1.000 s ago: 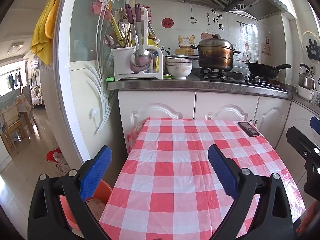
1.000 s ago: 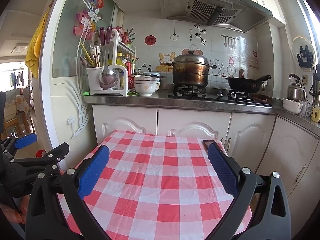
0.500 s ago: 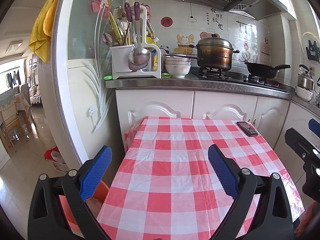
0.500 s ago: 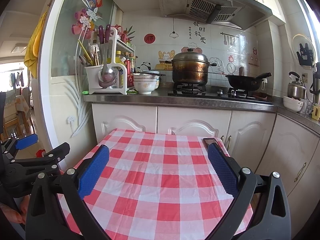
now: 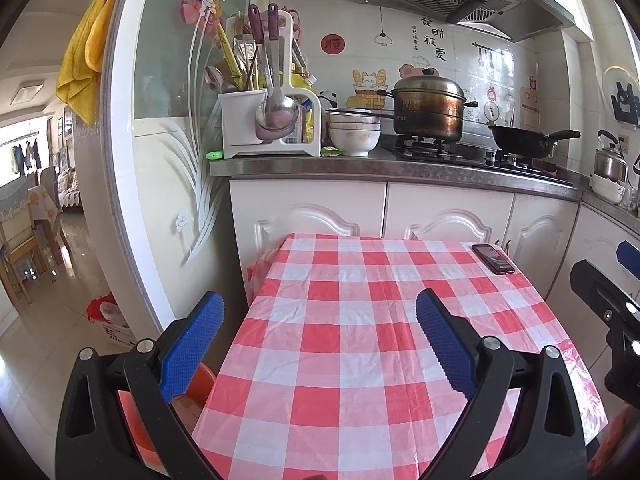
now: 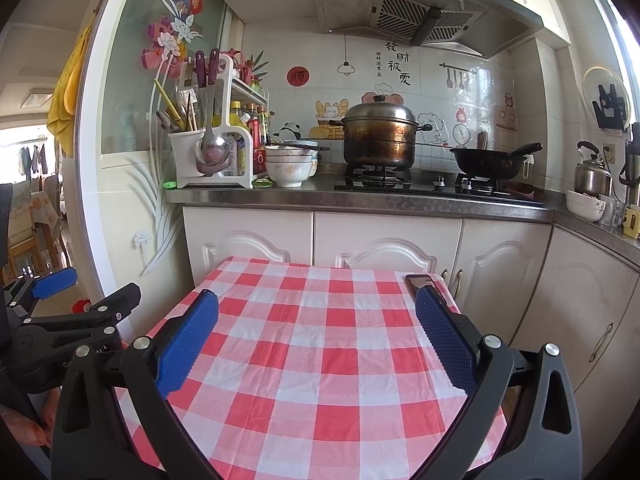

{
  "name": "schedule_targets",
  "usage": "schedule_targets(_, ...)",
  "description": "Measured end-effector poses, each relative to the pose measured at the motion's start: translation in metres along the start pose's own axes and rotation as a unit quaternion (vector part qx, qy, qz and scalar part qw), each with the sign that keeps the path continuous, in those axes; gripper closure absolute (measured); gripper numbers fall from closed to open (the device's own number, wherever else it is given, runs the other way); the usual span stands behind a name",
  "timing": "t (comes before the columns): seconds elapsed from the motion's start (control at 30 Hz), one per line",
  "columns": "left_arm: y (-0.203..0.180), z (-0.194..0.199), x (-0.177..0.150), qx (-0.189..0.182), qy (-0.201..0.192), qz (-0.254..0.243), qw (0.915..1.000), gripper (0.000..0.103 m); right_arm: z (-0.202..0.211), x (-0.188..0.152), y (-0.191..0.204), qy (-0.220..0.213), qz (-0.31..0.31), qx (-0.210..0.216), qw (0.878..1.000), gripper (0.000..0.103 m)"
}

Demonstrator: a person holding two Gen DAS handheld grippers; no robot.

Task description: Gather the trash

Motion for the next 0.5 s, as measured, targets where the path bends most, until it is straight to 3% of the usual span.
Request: schedule_targets(0.5,-0.0057,-0.0042,-0.0007,-0.003,0.001,-0.001,1.0,0.007,-0.004,-0.0034,-0.0038,0.004,-0.009,0.002,1.0,0.004)
Point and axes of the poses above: each gripper's, at about its wrist camera, not at the fingertips, and z roughly against the way its jaws point, y to its left, x to its top, the point moved 10 cm from there along -z, roughly the way its jaws point, and after that the axes turned 10 degrees about x, right-handed, at the moved point
